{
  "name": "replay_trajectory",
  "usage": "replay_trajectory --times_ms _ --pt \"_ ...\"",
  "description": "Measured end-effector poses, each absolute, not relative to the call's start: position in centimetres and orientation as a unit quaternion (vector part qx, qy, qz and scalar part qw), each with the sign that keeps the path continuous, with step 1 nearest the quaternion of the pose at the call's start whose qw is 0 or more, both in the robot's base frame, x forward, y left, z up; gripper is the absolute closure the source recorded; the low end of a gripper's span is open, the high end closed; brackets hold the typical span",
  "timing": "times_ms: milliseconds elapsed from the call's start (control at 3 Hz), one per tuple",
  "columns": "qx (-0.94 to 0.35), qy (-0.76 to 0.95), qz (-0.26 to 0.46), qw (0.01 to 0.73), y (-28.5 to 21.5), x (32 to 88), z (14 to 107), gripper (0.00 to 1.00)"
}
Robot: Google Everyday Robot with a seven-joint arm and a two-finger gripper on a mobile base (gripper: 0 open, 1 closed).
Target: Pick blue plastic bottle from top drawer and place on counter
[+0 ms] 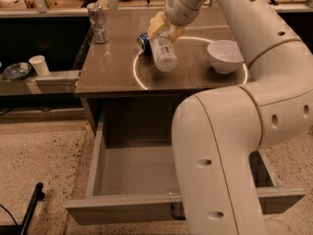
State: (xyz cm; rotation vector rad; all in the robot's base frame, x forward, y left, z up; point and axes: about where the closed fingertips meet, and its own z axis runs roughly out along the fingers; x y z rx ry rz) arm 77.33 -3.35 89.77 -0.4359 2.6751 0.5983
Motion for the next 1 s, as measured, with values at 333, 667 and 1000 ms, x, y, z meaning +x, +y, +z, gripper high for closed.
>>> replay_trajectory --times_ms 333,667,1000 --pt "-0.148 0.945 0.213 0.199 -4.3 77.3 91.0 1.0" --pt "-0.121 0.959 0.184 0.18 -5.4 77.2 89.8 1.0" --pt "-0.114 0.97 0.152 0.151 -6.2 76.4 88.6 1.0"
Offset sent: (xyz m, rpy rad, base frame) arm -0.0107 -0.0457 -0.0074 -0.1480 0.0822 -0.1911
